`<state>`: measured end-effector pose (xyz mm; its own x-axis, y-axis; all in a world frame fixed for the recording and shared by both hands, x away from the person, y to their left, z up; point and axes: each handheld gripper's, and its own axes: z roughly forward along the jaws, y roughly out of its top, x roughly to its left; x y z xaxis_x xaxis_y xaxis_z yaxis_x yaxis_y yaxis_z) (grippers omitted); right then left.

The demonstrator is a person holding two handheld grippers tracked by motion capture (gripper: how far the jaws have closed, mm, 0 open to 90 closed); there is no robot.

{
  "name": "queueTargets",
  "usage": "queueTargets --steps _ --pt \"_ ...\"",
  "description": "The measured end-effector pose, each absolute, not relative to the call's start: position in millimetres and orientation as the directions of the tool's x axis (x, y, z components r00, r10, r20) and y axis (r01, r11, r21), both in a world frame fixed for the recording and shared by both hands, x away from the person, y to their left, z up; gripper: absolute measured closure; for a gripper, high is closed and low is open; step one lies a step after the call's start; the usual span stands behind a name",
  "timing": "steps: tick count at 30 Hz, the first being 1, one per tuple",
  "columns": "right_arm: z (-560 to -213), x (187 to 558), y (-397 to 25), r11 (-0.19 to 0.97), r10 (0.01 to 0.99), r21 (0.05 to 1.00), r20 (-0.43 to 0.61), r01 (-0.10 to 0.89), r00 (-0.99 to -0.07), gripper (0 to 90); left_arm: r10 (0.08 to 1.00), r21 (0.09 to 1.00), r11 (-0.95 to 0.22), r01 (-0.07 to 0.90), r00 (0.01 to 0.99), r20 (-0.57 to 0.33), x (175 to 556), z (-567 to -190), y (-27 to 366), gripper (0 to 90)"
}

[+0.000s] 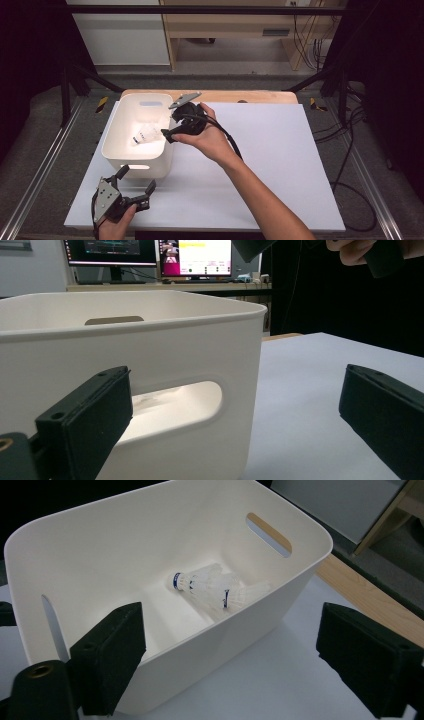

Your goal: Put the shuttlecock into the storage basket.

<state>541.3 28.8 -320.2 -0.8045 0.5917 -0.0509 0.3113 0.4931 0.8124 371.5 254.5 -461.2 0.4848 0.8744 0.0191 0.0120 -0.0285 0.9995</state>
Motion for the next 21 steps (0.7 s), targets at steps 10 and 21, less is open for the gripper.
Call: queueTargets --steps 10,21 --pt "-320 540 14 0.443 0.618 0.840 -0.034 0.313 -0.785 5.3 0.875 0.999 -0.030 0.013 0.484 0.020 371 -461 254 0.8" --pt "-321 541 -4 0.397 0.640 0.867 -0.025 0.302 -0.768 4.7 0.875 0.999 -0.029 0.017 0.484 0.017 372 -463 255 0.8"
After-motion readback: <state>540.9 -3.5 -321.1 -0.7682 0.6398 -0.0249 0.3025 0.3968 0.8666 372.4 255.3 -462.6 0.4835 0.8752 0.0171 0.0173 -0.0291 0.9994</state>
